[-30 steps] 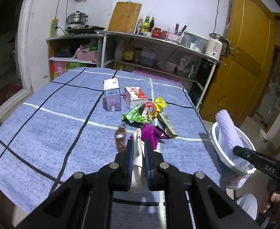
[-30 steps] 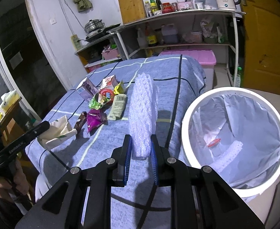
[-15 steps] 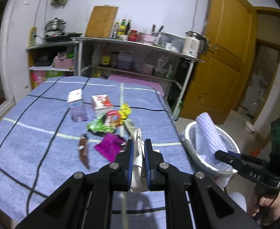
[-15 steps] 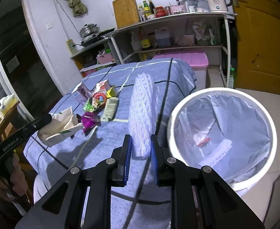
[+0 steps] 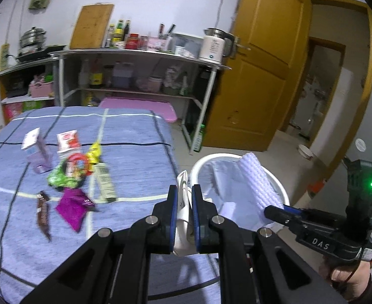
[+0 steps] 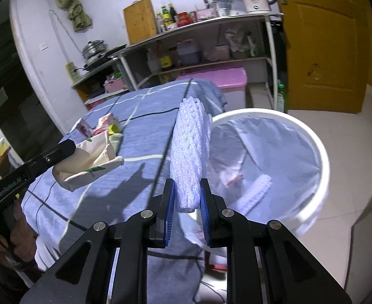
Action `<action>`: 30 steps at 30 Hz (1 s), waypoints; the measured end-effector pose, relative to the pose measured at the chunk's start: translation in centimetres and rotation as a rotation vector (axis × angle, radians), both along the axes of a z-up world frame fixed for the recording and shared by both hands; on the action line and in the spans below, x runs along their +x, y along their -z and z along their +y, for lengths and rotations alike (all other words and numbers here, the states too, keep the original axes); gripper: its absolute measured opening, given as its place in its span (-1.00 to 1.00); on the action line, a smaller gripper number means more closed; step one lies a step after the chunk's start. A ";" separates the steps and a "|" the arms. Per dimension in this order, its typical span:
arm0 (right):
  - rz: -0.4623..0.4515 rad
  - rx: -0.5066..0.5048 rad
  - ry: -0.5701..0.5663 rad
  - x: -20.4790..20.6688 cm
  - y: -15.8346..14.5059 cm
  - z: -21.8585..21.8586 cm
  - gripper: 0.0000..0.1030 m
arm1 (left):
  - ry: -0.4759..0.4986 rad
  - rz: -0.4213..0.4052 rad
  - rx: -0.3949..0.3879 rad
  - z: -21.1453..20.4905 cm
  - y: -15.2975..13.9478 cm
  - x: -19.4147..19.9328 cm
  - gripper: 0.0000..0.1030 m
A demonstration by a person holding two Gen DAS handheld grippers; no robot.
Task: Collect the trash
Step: 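Carry the foam net in the right gripper while the left gripper carries the paper bag to the bin, then open the right gripper over the bin while the left gripper opens, dropping both items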
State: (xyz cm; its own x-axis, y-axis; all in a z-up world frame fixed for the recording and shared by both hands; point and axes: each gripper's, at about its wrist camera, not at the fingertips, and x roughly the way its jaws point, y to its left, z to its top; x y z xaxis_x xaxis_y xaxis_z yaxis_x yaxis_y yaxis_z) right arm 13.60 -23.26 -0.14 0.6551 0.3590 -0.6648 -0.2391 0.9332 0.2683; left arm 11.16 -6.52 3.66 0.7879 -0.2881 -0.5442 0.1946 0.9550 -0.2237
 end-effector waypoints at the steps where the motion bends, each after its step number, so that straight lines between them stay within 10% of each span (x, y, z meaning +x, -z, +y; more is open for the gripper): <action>1: 0.004 -0.001 0.010 0.0 0.1 -0.4 -0.61 | 0.011 0.001 0.000 -0.5 0.0 0.2 -0.78; 30: 0.116 -0.017 0.097 1.8 3.2 -4.6 -0.59 | 0.186 0.128 0.010 -8.6 3.8 5.2 -0.78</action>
State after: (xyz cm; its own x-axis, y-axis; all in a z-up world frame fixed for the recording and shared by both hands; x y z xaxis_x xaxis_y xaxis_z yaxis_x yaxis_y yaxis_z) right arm 15.38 -27.86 -3.35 0.6044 0.2861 -0.7435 -0.1160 0.9549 0.2732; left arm 16.38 -15.13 -0.16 0.6461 -0.4160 -0.6399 0.3381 0.9077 -0.2487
